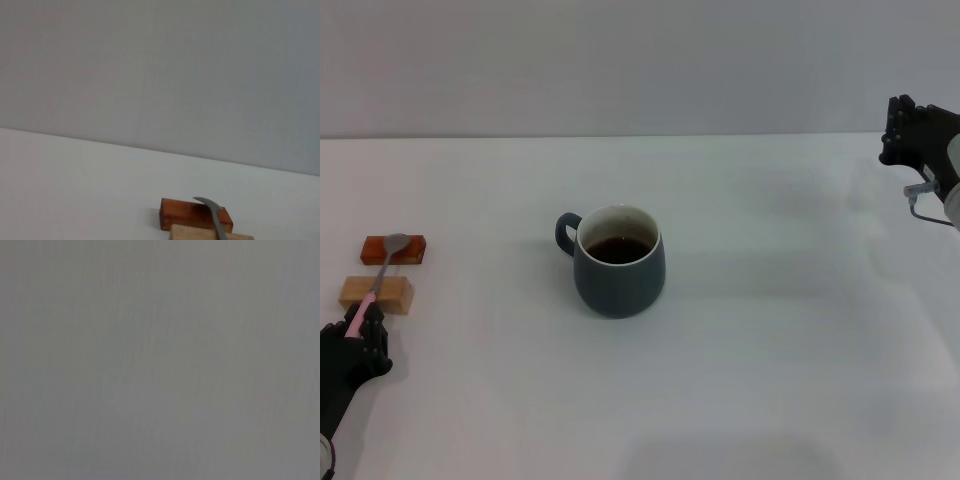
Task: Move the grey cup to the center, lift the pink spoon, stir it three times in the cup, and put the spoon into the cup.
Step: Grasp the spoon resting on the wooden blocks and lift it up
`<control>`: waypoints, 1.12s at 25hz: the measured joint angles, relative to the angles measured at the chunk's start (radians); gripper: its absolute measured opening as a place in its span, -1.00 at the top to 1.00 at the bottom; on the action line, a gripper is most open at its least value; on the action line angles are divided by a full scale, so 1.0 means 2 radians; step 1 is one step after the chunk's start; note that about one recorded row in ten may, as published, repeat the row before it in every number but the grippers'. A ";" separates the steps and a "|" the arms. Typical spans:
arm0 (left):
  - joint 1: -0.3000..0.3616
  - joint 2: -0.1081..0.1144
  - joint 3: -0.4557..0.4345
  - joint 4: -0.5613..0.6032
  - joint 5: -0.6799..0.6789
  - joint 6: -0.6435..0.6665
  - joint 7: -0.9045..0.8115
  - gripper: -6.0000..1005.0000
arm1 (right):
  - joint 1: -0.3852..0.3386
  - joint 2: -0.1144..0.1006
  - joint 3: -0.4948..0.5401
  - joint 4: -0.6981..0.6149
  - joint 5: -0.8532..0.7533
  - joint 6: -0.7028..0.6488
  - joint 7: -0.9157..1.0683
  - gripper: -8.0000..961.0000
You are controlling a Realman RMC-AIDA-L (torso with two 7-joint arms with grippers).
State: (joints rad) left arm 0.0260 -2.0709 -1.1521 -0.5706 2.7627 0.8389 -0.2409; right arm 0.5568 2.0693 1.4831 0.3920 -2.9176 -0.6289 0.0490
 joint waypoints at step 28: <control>-0.002 -0.001 -0.001 0.002 -0.005 0.004 0.002 0.69 | 0.000 0.000 -0.001 0.003 0.000 0.001 0.000 0.88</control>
State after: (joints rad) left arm 0.0228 -2.0724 -1.1550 -0.5675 2.7531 0.8475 -0.2362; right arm 0.5561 2.0693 1.4819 0.3989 -2.9176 -0.6275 0.0491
